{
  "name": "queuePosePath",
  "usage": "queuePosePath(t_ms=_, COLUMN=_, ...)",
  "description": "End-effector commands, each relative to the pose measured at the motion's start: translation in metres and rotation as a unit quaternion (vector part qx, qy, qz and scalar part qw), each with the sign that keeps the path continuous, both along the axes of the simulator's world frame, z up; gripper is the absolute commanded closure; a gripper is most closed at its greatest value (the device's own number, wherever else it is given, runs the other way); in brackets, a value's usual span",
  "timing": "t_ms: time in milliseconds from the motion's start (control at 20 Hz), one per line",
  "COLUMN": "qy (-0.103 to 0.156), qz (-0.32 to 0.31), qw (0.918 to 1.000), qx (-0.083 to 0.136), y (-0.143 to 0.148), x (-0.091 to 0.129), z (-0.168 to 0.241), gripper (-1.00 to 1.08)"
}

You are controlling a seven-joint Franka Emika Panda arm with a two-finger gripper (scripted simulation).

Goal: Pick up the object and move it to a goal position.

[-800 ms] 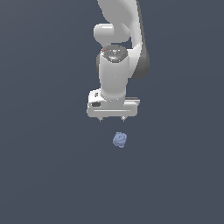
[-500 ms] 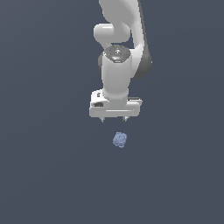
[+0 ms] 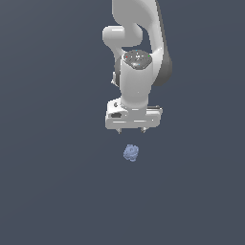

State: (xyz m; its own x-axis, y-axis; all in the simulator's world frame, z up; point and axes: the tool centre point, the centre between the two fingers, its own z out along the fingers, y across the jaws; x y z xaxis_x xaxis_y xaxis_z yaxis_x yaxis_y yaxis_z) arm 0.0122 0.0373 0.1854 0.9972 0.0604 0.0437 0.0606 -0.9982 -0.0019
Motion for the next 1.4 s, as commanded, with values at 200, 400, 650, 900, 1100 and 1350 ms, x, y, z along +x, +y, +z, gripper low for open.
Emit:
queuePosePath(t_ms=200, qy=0.001, qz=-0.014, qw=0.9999, qx=0.001, y=0.001, x=0.002, z=-0.005, gripper=-0.92)
queuePosePath(t_ms=400, qy=0.004, qz=-0.036, qw=0.9993, qx=0.003, y=0.001, x=0.005, z=-0.014, gripper=-0.92)
queuePosePath(t_ms=650, qy=0.008, qz=-0.08, qw=0.9968, qx=0.005, y=0.002, x=0.01, z=-0.031, gripper=-0.92)
queuePosePath(t_ms=900, qy=0.014, qz=-0.139, qw=0.9902, qx=0.006, y=0.004, x=0.017, z=-0.054, gripper=-0.92)
queuePosePath(t_ms=1100, qy=0.017, qz=-0.18, qw=0.9835, qx=0.005, y=0.005, x=0.021, z=-0.071, gripper=-0.92)
queuePosePath(t_ms=1350, qy=0.02, qz=-0.216, qw=0.9762, qx=0.004, y=0.006, x=0.024, z=-0.086, gripper=-0.92)
